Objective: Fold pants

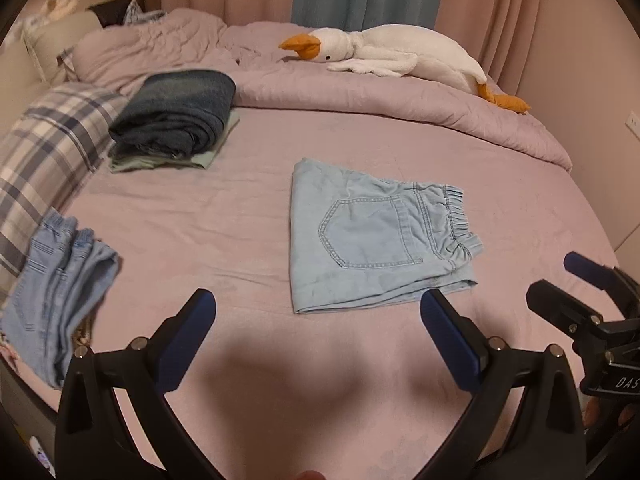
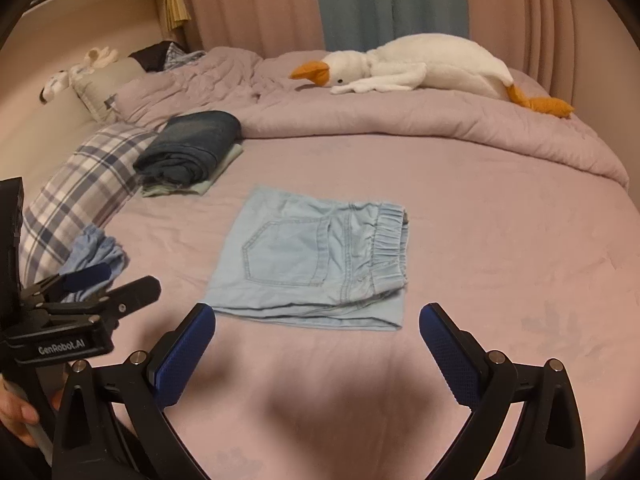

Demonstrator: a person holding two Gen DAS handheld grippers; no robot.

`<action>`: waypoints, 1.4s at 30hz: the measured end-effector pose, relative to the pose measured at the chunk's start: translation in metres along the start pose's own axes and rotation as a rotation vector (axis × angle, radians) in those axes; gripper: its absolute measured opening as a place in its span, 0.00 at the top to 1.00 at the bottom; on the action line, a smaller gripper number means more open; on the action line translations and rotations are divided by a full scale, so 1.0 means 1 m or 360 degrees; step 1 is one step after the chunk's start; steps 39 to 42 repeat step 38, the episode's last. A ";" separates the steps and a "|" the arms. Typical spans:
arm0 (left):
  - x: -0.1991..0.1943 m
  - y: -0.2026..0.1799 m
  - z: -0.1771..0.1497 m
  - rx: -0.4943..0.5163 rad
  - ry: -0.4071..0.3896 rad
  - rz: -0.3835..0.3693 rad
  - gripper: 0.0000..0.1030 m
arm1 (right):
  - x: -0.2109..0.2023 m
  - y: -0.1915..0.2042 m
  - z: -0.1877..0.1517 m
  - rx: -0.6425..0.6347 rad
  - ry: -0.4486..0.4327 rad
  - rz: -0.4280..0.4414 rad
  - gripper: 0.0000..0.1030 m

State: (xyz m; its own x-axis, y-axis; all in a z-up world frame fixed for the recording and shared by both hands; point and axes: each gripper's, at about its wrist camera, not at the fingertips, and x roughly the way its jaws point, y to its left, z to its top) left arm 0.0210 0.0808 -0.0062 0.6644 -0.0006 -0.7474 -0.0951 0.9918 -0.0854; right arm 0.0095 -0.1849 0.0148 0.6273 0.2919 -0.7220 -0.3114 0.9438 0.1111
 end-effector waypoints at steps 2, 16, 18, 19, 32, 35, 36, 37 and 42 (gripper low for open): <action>-0.003 -0.004 -0.003 0.0012 -0.0011 0.0001 0.00 | -0.003 0.002 -0.001 -0.0007 -0.0015 0.0007 0.02; -0.006 -0.013 -0.012 0.0028 0.0017 0.0030 0.00 | -0.002 0.007 -0.009 -0.0008 0.0004 0.0002 0.02; -0.006 -0.013 -0.012 0.0029 0.0017 0.0032 0.00 | -0.002 0.008 -0.009 -0.0006 0.0004 0.0002 0.02; -0.006 -0.014 -0.012 0.0029 0.0017 0.0032 0.00 | -0.002 0.008 -0.009 -0.0005 0.0004 0.0002 0.02; -0.005 -0.014 -0.012 0.0027 0.0015 0.0036 0.00 | -0.002 0.010 -0.009 -0.0017 0.0014 0.0005 0.02; -0.005 -0.013 -0.011 0.0029 0.0013 0.0035 0.00 | -0.002 0.011 -0.008 -0.0017 0.0017 0.0004 0.02; -0.005 -0.013 -0.011 0.0029 0.0015 0.0038 0.00 | -0.001 0.010 -0.008 -0.0019 0.0016 0.0007 0.02; -0.004 -0.013 -0.011 0.0029 0.0015 0.0037 0.00 | -0.001 0.010 -0.008 -0.0020 0.0016 0.0008 0.02; -0.004 -0.012 -0.011 0.0028 0.0014 0.0037 0.00 | -0.001 0.010 -0.007 -0.0019 0.0016 0.0007 0.02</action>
